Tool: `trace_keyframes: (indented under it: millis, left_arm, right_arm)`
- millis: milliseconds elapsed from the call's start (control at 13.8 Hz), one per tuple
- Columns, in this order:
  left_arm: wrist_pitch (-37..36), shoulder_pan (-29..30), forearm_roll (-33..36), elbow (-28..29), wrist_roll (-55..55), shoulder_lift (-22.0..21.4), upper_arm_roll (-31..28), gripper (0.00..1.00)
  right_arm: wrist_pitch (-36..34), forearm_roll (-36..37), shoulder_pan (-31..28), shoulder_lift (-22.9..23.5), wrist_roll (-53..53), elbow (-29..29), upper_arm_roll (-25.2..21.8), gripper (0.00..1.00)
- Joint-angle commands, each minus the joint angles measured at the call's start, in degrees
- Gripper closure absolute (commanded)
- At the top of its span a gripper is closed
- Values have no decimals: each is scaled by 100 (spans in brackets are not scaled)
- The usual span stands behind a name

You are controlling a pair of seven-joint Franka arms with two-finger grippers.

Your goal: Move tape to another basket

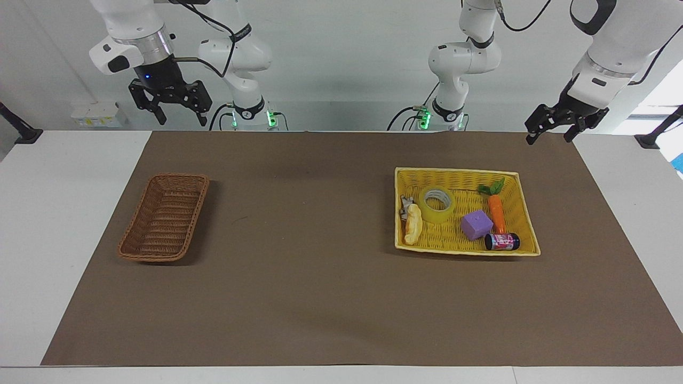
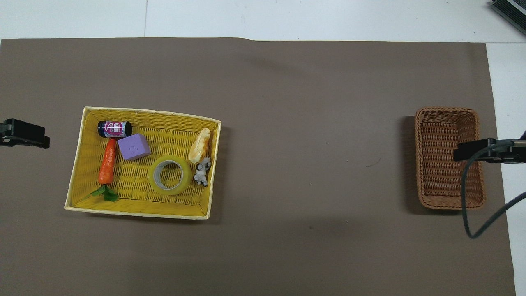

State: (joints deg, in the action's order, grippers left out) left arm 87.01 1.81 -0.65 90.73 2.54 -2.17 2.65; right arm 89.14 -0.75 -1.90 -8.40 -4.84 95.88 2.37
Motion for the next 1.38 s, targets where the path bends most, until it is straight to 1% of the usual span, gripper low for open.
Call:
trace_keyframes:
  millis: [0,290,363,508,653,726,798,944,1089,1306]
  left_arm:
    - [-114,-5,3,-47,1,-37,-28,0]
    - [0,-14,-41,23,36,-64,-19,0]
    - [131,-14,-41,206,36,-151,-19,0]
    - [648,-92,-49,777,36,-353,-19,0]
    - [975,-180,-58,1130,62,-389,25,0]
    - [1063,-320,-58,1236,184,-380,25,0]
    - [1229,-417,-58,1376,499,-372,25,0]
    - [1791,-689,-58,1683,1289,-363,25,0]
    - [2091,-996,-58,2035,1591,-336,25,0]
    - [2539,-1155,-58,2448,1968,-275,25,0]
  right_arm:
    - [-28,40,-91,-127,167,115,26,0]
    - [-28,40,-100,-127,167,124,26,0]
    - [-28,31,-135,-127,167,124,26,0]
    - [-28,31,-144,-127,176,124,35,0]
    - [-28,31,-144,-127,176,124,35,0]
    - [-28,31,-144,-127,167,115,35,0]
    - [-28,31,-144,-127,167,115,35,0]
    - [-28,31,-144,-127,167,124,35,0]
    - [-28,31,-144,-127,167,124,26,0]
    - [-28,31,-144,-127,176,124,26,0]
